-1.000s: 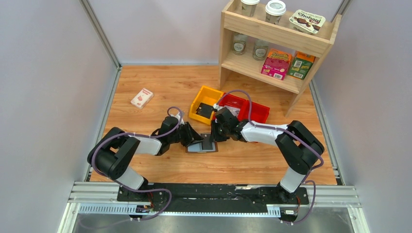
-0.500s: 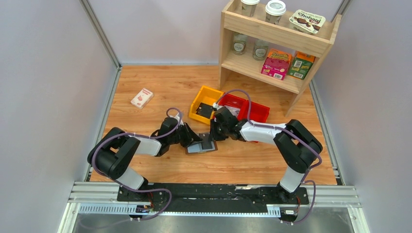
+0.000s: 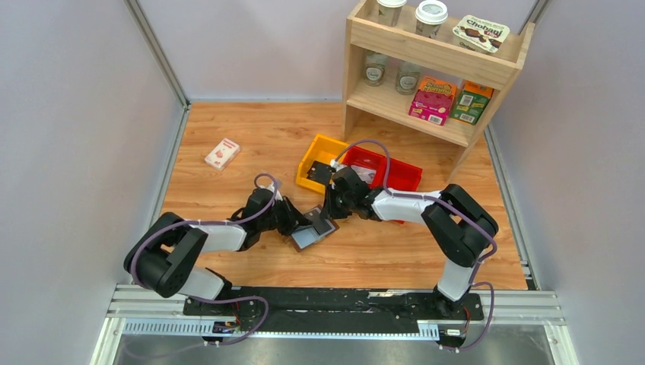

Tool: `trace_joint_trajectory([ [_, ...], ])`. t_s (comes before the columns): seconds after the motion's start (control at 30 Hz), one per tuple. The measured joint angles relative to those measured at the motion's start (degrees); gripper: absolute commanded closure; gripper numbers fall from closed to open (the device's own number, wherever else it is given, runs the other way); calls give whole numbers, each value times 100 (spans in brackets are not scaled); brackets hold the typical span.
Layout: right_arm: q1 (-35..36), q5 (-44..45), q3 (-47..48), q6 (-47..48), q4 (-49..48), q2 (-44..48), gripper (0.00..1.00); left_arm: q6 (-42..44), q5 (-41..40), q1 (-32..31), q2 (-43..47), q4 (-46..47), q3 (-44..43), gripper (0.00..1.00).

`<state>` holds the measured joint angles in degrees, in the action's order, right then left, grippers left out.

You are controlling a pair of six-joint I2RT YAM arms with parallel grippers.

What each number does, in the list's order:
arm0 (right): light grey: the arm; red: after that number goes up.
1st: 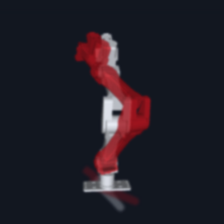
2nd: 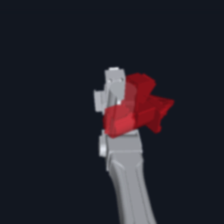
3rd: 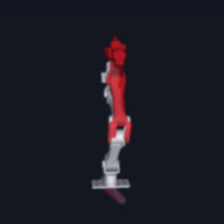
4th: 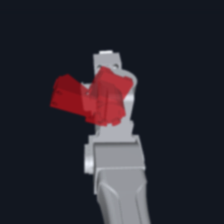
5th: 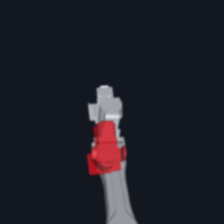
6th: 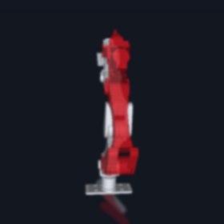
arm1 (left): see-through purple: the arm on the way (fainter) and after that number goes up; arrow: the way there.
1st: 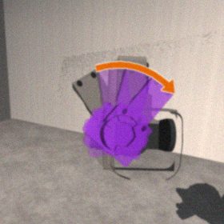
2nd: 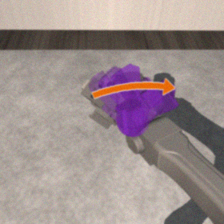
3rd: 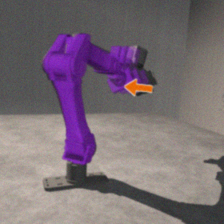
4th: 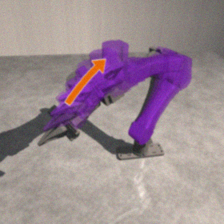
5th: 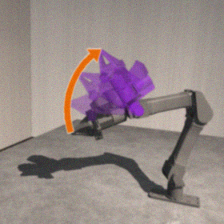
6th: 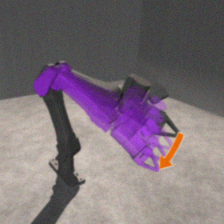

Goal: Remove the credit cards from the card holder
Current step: Remove the credit card from the card holder.

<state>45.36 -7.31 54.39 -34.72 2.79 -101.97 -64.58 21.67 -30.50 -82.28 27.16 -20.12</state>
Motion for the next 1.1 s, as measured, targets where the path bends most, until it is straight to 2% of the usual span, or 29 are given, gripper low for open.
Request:
trace_joint_trajectory([
  [0.13,26,-37,0,-50,-72,-33,86,-90,-55,24,140,-157,66,100],
  [0.53,63,-39,-109,-315,-140,9,86,-267,-11,125,306,-330,190,100],
  [0.87,116,46,-310,-553,-181,44,88,-162,87,243,938,-1252,212,100],
  [1.1,109,155,-350,-662,-160,98,87,2,304,435,1019,-1698,210,100],
])
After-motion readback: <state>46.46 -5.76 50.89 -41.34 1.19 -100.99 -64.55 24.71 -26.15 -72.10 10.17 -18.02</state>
